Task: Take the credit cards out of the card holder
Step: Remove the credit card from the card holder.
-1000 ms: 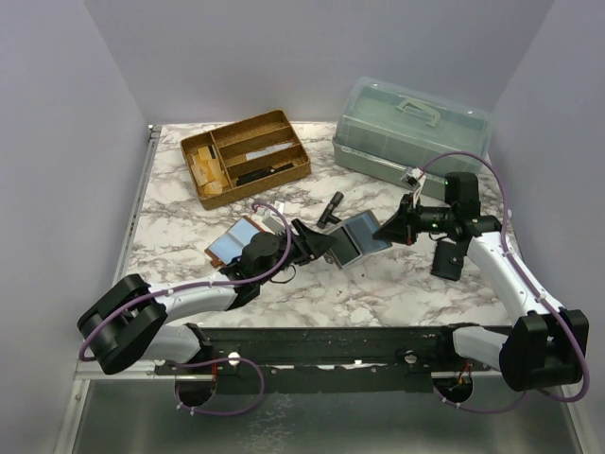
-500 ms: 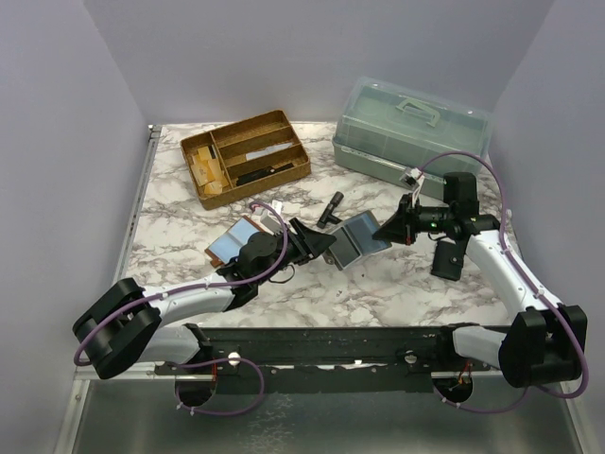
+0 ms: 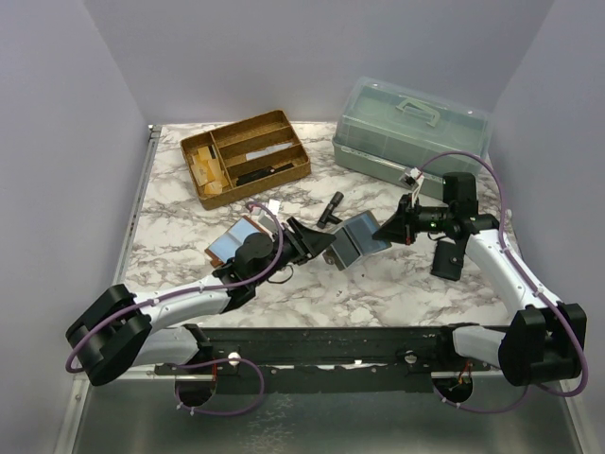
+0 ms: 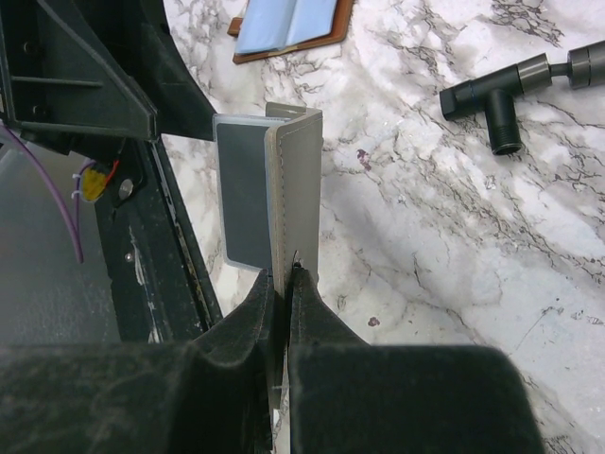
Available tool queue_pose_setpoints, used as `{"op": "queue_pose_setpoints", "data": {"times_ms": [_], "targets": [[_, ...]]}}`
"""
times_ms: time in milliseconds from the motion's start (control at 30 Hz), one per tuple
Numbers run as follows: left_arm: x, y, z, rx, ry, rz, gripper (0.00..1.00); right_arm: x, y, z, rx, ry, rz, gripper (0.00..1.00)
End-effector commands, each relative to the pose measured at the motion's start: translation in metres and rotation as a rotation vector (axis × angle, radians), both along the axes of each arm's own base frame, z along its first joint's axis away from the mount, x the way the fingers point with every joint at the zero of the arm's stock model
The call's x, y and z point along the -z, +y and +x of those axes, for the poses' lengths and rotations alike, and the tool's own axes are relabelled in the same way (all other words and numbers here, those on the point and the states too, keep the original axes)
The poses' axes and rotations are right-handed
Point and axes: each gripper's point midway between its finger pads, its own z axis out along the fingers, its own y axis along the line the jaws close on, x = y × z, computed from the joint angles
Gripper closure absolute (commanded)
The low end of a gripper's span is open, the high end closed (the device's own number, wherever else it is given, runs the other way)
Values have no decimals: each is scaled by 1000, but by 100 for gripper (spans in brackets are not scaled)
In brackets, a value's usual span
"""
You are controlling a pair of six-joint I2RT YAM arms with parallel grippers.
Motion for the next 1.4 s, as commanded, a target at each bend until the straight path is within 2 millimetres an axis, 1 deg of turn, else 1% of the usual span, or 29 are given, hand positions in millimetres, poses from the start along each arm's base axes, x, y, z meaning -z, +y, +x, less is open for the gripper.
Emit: {"op": "queue_pose_setpoints", "data": {"times_ms": [0, 133, 333, 500, 667, 733, 933, 1200, 1367], "targets": [[4, -3, -7, 23, 32, -3, 51, 3, -2, 5, 12, -5, -2, 100], [9, -7, -6, 33, 43, 7, 51, 3, -2, 4, 12, -5, -2, 100], [7, -12, -4, 42, 37, 9, 50, 2, -2, 4, 12, -7, -2, 100], [10, -19, -2, 57, 35, -1, 50, 2, -2, 4, 12, -7, -1, 100], [6, -24, 2, 58, 14, -24, 52, 2, -2, 4, 11, -9, -1, 100], [4, -26, -1, 81, 7, -29, 53, 2, -2, 4, 11, -10, -1, 100], [-1, -26, -2, 89, -25, -40, 54, 2, -2, 4, 10, -10, 0, 100], [-16, -35, -13, 182, -152, -50, 59, 2, -2, 3, 9, -10, 1, 100], [-13, -40, -14, 219, -198, -30, 57, 1, -2, 3, 8, -10, 1, 100]]}}
